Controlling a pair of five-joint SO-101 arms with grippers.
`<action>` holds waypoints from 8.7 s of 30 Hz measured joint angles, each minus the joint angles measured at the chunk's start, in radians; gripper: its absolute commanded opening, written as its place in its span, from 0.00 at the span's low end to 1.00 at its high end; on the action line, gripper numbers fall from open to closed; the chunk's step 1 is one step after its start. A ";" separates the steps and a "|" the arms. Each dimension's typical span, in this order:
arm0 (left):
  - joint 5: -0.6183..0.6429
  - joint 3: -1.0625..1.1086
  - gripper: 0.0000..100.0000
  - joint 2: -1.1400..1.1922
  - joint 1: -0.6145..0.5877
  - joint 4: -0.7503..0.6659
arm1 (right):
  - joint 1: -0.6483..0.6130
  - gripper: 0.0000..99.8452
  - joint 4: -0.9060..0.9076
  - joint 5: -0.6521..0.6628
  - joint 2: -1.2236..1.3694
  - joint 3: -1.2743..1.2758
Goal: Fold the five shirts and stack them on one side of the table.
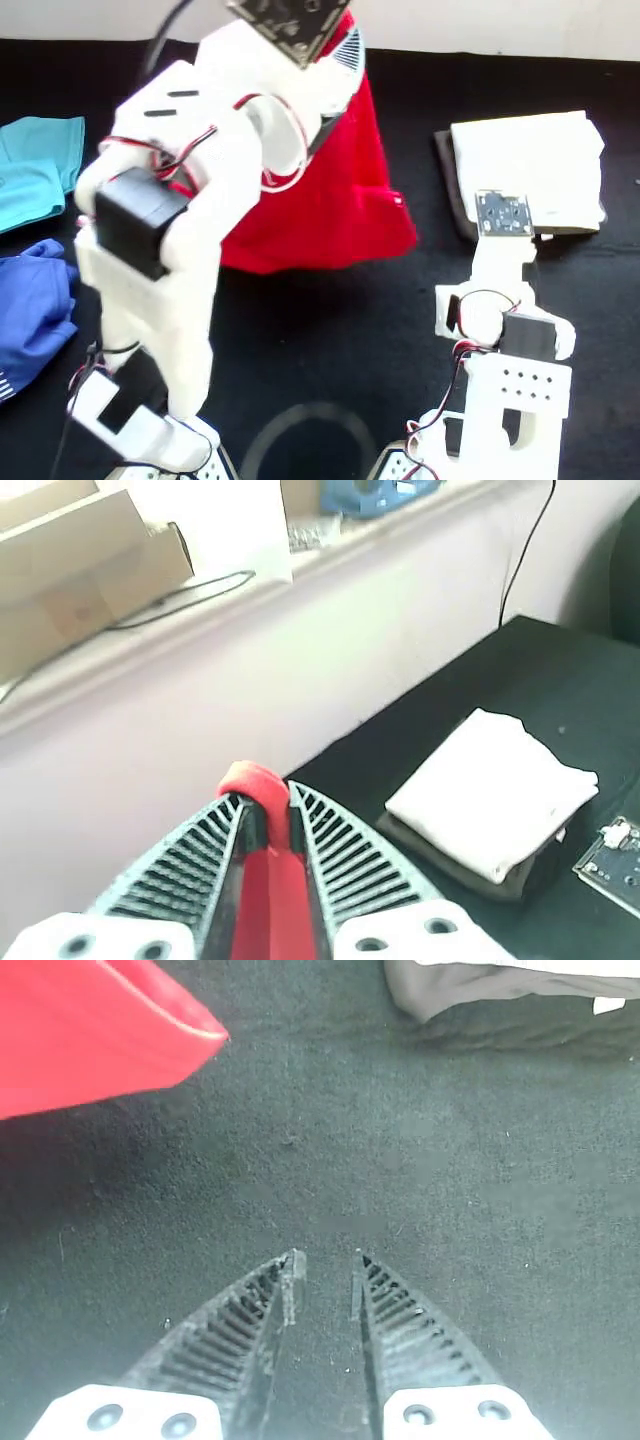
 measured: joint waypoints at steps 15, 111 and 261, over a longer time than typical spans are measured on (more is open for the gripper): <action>-0.002 0.407 0.01 0.150 -0.500 0.288 | -0.158 0.19 -0.018 0.000 0.000 0.000; -0.002 0.582 0.01 0.272 -0.778 0.255 | -0.517 0.26 -0.407 0.000 1.051 -0.413; -0.333 1.623 0.11 -0.008 -0.848 0.058 | -0.331 0.01 -0.135 0.138 -0.021 -0.049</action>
